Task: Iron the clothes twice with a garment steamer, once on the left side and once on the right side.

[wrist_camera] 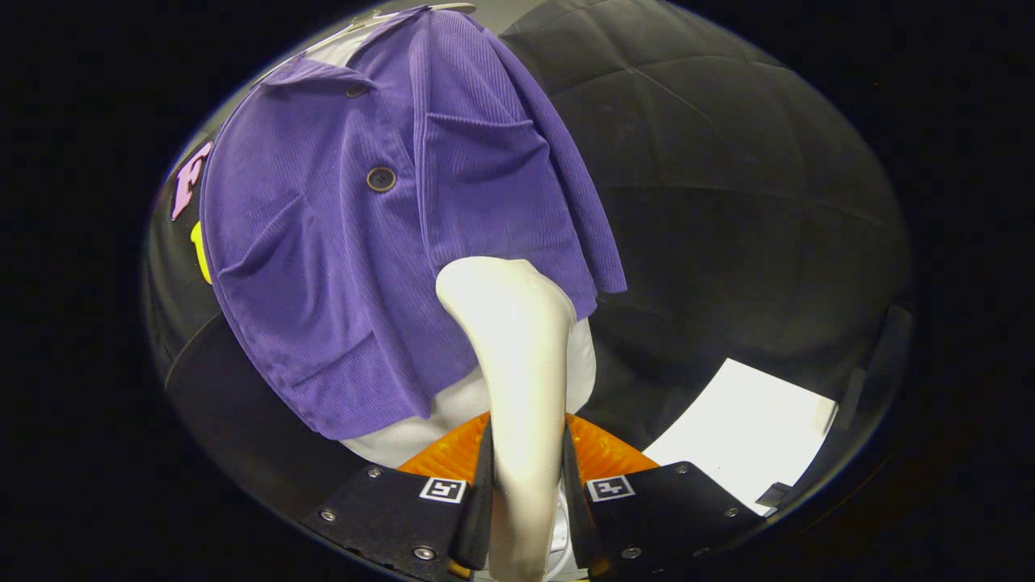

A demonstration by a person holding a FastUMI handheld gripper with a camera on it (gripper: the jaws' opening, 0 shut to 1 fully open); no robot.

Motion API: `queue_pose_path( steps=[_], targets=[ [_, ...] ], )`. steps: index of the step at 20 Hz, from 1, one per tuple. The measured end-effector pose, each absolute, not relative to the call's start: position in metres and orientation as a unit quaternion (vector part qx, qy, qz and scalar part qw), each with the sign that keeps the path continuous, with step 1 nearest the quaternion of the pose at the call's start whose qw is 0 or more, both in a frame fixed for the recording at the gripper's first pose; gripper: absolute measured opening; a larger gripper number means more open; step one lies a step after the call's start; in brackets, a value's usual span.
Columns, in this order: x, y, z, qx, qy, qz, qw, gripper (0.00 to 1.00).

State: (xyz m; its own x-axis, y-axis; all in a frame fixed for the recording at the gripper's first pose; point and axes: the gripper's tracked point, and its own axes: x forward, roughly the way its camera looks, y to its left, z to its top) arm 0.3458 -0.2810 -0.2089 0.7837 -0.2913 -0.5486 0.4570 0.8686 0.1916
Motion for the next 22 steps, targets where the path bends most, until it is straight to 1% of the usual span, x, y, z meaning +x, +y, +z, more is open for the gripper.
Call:
queue_pose_path(
  steps=[4,7,12,22],
  targets=[
    [0.323,-0.264,-0.229,0.156,0.289,-0.193,0.925,0.4],
    [0.305,-0.249,-0.22,0.153,0.289,-0.182,0.927,0.4],
    [0.271,-0.216,-0.176,0.134,0.256,-0.151,0.945,0.4],
    [0.172,-0.127,-0.065,0.109,0.163,-0.072,0.978,0.4]
  ],
)
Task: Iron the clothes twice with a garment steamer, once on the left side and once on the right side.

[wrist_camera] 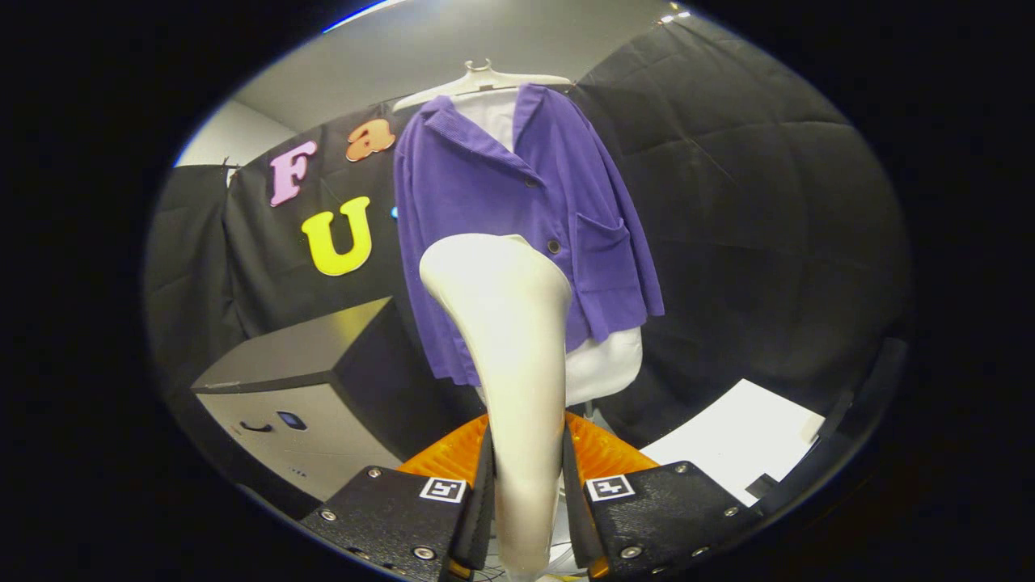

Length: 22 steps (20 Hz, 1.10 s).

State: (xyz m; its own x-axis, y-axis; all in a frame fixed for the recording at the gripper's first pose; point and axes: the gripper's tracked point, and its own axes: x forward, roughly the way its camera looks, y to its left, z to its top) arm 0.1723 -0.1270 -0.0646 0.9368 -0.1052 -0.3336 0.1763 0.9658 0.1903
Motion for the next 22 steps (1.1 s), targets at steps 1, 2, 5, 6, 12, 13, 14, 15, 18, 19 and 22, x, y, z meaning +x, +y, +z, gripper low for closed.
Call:
queue_pose_path(
  steps=[1,2,5,6,12,13,14,15,18,19,22],
  targets=[
    [0.162,-0.119,-0.054,0.104,0.152,-0.063,0.981,0.4],
    [0.148,-0.109,-0.044,0.097,0.143,-0.054,0.983,0.4],
    [0.119,-0.087,-0.028,0.086,0.124,-0.035,0.988,0.39],
    [0.11,-0.081,-0.023,0.083,0.119,-0.031,0.989,0.4],
    [0.088,-0.038,-0.006,0.068,0.097,0.009,0.993,0.4],
    [0.089,-0.033,-0.006,0.065,0.097,0.015,0.993,0.39],
    [0.088,-0.029,-0.005,0.062,0.097,0.021,0.993,0.4],
    [0.088,-0.025,-0.005,0.06,0.098,0.025,0.993,0.4],
    [0.088,-0.019,-0.005,0.057,0.103,0.033,0.993,0.4],
    [0.087,-0.019,-0.003,0.057,0.101,0.033,0.993,0.4],
    [0.086,-0.016,0.002,0.059,0.099,0.036,0.993,0.39]
  ],
)
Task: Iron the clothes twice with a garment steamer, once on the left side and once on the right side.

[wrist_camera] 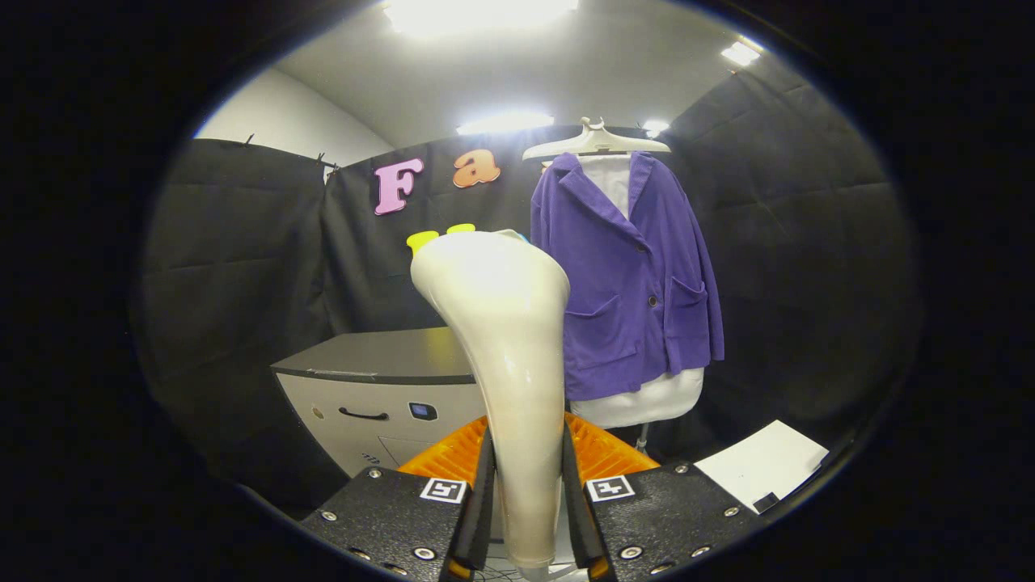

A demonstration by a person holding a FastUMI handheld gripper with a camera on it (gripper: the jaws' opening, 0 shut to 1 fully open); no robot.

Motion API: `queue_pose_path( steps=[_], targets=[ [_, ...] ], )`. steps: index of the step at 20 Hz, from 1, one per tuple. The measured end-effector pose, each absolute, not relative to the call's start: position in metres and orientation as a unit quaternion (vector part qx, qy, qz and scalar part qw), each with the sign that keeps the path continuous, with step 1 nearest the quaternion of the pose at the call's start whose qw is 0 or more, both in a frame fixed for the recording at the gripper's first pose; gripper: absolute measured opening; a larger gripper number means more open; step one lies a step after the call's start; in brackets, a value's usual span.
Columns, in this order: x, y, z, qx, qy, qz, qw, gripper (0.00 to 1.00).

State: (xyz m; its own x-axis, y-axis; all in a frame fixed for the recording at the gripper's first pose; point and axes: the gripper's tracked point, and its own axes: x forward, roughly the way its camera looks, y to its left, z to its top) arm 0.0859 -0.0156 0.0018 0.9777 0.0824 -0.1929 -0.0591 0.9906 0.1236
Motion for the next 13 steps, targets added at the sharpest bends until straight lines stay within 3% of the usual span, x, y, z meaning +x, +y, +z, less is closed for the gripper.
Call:
queue_pose_path(
  steps=[13],
  targets=[
    [0.0788,-0.0054,0.0041,0.065,0.1,0.043,0.992,0.4]
  ],
)
